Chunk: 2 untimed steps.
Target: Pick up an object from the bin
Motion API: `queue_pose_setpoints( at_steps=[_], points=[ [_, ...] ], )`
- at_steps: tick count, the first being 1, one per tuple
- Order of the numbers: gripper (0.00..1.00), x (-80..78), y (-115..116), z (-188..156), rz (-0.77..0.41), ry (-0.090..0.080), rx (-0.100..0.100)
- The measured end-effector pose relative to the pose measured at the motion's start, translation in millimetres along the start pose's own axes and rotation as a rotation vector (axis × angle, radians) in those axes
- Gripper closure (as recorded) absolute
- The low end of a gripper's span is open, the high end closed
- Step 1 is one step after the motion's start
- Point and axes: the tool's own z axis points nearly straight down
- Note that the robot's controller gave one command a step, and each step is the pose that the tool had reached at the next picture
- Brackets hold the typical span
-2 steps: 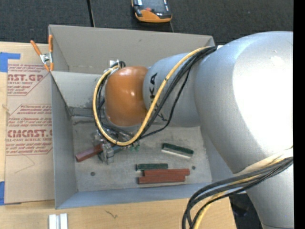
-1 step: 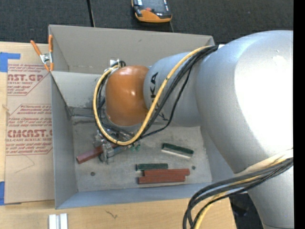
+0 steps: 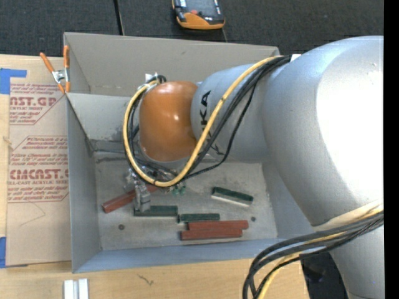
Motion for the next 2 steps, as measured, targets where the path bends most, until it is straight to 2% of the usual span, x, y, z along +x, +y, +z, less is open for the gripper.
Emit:
queue_pose_setpoints(
  at_steps=[2],
  points=[
    [1.0,-1.0,0.2,-23.3,0.0,-0.003,0.0]
  ],
)
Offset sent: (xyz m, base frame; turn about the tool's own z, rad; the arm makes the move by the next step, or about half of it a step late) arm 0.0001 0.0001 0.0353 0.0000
